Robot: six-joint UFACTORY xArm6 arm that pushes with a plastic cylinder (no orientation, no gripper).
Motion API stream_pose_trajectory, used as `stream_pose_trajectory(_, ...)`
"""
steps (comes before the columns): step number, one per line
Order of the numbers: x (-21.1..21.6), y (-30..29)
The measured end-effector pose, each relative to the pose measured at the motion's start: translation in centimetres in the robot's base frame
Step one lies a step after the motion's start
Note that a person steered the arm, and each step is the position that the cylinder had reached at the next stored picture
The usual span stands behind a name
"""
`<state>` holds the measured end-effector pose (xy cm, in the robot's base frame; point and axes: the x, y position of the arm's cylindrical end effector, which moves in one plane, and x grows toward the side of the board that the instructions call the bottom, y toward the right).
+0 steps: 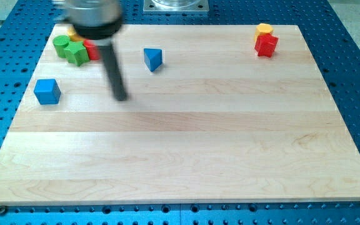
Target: Push the triangle into the cube
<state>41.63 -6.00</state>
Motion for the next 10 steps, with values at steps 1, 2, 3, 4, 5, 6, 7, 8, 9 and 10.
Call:
stream_pose_trajectory(1, -5.4, 7.8)
stream_pose_trajectory(2, -11.2, 5.7)
stream_pose_trajectory(3, -11.5, 0.4)
stream_pose_trajectory(4, -8.0, -7.8)
stream_pose_trajectory(5, -5.6, -14.2)
stream_pose_trajectory(6, -10.4, -13.5)
stream_pose_trajectory(7, -11.1, -10.5)
stream_pose_trajectory(8, -9.7, -8.0)
stream_pose_trajectory(9, -5.7, -5.8)
stream_pose_trajectory(10, -1.7, -8.9)
